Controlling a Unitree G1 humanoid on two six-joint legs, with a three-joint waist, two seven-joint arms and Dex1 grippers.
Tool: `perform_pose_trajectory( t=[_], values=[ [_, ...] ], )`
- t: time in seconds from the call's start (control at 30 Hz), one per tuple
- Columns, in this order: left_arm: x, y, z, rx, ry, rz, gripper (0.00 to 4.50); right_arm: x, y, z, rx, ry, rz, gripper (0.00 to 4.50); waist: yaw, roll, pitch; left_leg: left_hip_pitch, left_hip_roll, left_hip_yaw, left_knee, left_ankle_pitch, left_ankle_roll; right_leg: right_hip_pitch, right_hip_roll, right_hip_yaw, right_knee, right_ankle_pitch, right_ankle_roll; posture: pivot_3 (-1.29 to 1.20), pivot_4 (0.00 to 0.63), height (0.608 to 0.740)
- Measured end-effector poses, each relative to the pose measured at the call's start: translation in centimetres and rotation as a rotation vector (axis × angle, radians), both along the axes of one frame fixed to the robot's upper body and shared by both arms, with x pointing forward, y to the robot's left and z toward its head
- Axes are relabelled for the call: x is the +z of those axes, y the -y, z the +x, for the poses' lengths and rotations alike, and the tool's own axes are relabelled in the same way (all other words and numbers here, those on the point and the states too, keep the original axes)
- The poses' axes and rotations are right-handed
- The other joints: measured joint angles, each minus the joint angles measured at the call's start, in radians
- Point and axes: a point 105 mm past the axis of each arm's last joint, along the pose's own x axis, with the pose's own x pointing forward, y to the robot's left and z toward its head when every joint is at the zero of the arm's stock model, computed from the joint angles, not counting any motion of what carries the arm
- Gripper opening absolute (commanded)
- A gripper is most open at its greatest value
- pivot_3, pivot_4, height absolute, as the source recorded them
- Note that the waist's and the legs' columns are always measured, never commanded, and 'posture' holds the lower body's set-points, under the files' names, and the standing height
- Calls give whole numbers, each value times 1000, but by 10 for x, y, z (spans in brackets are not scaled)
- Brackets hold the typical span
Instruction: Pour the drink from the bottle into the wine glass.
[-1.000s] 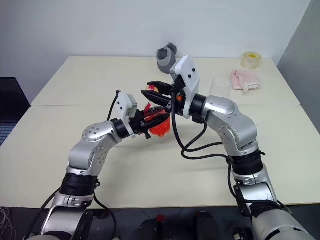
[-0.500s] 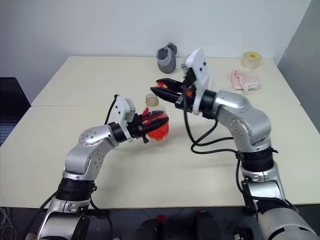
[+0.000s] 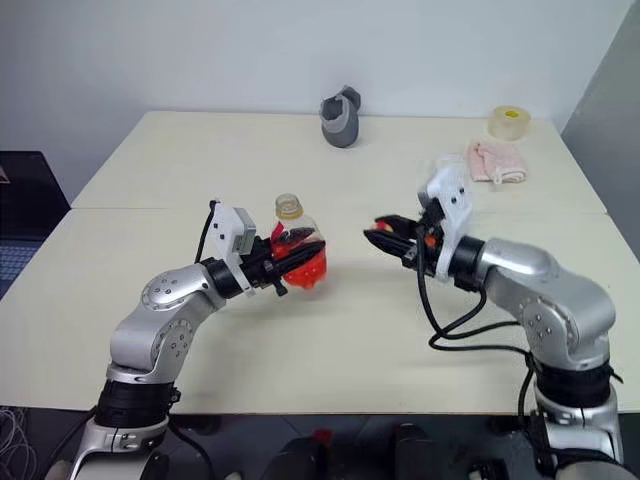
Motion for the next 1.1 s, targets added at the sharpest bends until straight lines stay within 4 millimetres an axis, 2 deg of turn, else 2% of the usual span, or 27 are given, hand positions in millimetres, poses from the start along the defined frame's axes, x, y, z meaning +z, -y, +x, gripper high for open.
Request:
perform_pose_trajectory(
  t=[0.13, 0.27, 0.4, 0.5, 0.6, 0.83, 0.97, 1.1],
  values=[
    [0, 0, -1, 9, 2, -6, 1420, -38, 33, 4, -242, -32, -31, 1060, 1, 0, 0, 0, 0, 1, 0, 0, -1, 0, 1, 1, 0, 0, 0, 0, 150, 740],
    [2, 3, -1, 0, 5, -9, 1420, -68, 48, 1, -398, -80, -11, 1060, 1, 0, 0, 1, 0, 1, 0, 0, -1, 0, 3, 1, 0, 0, 0, 0, 150, 740],
    [11, 8, 2, -15, 31, -23, 1420, -95, 51, 5, -522, -146, 72, 1060, 1, 0, 0, 2, 0, 2, 0, 1, -1, 0, 4, 1, 0, 0, 0, 0, 150, 740],
    [11, 10, 3, -22, 26, -24, 1420, -106, 50, 10, -578, -161, 107, 1060, 0, 0, 0, 2, 0, 2, -1, 1, -2, 0, 5, 2, 0, 0, 0, 0, 150, 740],
    [8, 11, 3, -27, 16, -24, 1420, -115, 47, 13, -591, -175, 110, 2031, 0, 0, 0, 2, 0, 2, -1, 1, -2, 0, 5, 2, 0, 0, 0, 0, 150, 740],
    [8, 11, 3, -23, 15, -24, 1420, -109, 52, 11, -598, -148, 81, 4484, 0, 0, 0, 2, 0, 2, -1, 1, -2, 0, 5, 2, 0, 0, 0, 0, 150, 740],
    [10, 6, 6, 14, 20, -33, 1420, -86, 56, 3, -563, -88, 61, 4484, 0, 0, 0, 2, 0, 1, -1, 1, -1, 0, 5, 2, 0, 0, 0, 0, 150, 740],
    [11, -9, 16, 121, 24, -46, 1420, -57, 46, -10, -401, -5, -10, 4484, 0, 0, 0, 2, 0, 1, -1, 0, 0, 0, 5, 2, 0, 0, 0, 0, 150, 740]
  ],
)
